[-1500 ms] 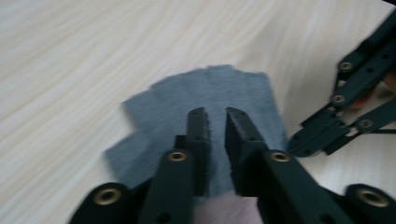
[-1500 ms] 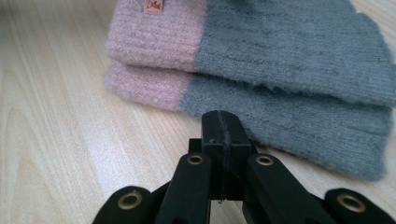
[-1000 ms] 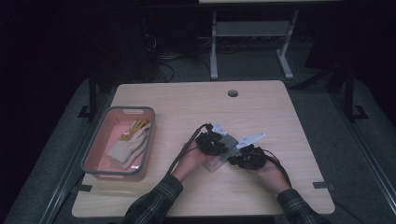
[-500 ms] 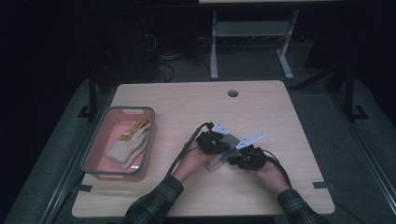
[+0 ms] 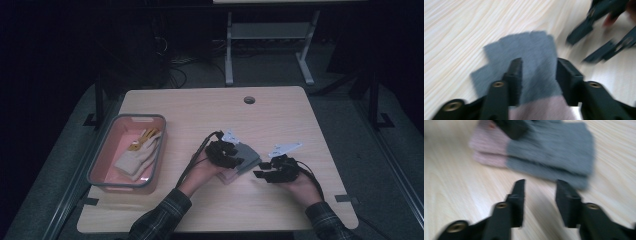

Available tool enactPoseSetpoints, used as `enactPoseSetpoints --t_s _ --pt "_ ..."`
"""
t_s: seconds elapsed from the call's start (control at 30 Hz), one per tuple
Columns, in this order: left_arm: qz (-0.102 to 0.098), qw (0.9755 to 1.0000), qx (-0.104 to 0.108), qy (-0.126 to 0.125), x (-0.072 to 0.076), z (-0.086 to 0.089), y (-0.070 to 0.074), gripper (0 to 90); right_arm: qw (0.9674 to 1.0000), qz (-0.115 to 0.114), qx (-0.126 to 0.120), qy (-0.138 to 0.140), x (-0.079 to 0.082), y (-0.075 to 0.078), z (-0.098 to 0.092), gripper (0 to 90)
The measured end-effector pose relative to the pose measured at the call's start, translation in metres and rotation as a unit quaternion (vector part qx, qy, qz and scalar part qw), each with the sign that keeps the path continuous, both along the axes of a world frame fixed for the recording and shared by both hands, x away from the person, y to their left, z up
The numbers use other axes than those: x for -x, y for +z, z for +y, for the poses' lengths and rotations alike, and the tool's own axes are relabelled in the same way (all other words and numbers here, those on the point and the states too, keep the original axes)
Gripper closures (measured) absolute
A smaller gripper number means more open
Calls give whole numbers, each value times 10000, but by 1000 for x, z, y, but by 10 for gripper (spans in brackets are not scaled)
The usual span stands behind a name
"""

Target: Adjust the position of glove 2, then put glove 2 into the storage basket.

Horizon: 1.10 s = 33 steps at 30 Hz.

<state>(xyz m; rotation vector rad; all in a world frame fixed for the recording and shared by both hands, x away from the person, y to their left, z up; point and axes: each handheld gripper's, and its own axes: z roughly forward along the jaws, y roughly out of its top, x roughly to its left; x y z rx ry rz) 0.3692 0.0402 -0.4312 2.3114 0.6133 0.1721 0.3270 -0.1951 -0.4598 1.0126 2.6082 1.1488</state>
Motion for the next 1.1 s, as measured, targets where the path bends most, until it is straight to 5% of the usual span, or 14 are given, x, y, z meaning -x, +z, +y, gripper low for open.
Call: enactPoseSetpoints --t_s 0.23,0.33,0.63,1.1 --pt "76 9994 0 342 -6 17 -3 202 9978 -11 141 -648 5 -5 -33 283" --pt "139 9991 -63 396 -6 19 -7 141 9967 -11 266 -773 11 -8 -42 241" --pt "239 9988 -170 387 -8 18 -21 126 9942 -260 572 -867 19 -15 -48 163" --pt "844 9955 306 296 -13 22 -34 191 9942 -327 529 -875 20 -16 -46 163"
